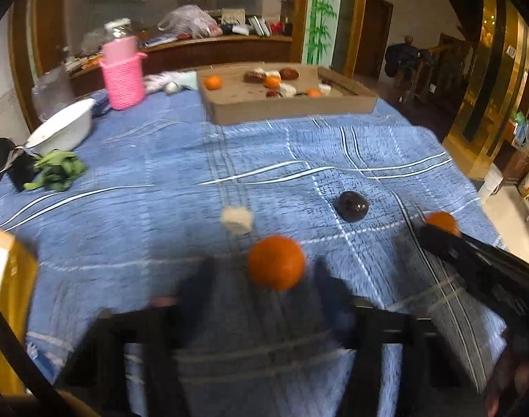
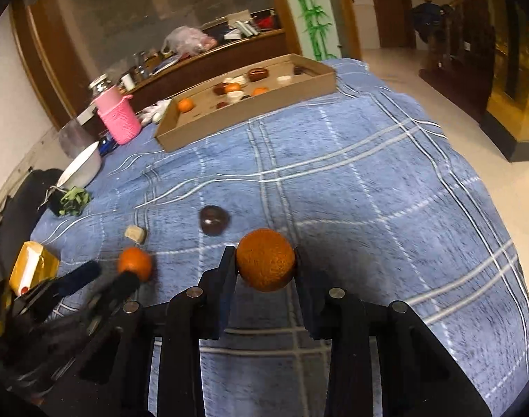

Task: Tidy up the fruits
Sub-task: 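Grasp an orange with the left tool while the right tool grasps another orange, then carry both oranges over the white tray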

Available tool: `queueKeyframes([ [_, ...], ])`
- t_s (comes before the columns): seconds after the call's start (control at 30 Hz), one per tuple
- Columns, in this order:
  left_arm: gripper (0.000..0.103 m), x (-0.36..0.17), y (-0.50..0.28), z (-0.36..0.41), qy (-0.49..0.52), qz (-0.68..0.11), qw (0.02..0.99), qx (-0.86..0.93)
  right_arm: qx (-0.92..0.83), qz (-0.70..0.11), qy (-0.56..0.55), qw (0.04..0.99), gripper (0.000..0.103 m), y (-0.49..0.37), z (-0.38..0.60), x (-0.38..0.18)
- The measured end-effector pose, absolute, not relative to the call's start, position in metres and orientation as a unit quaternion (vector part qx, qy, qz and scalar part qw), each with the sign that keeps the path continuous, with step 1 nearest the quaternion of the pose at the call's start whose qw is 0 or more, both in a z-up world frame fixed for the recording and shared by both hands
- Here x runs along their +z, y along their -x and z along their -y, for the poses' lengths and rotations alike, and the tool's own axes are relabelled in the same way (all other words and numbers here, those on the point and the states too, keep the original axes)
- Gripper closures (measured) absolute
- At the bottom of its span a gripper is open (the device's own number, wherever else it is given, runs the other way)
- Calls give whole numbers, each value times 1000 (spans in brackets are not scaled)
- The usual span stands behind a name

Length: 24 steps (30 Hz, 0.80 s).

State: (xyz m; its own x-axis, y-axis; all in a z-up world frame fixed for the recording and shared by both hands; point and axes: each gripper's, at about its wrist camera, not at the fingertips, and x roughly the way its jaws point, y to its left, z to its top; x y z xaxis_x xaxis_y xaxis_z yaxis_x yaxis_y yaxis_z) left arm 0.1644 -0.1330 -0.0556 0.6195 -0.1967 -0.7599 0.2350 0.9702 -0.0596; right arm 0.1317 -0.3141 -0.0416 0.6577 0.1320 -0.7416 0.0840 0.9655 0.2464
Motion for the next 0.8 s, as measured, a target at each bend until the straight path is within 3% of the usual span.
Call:
queueKeyframes([
  [0.8, 67, -24, -51, 25, 0, -404, 913, -55, 92, -417, -101, 899, 72, -50, 222, -35],
])
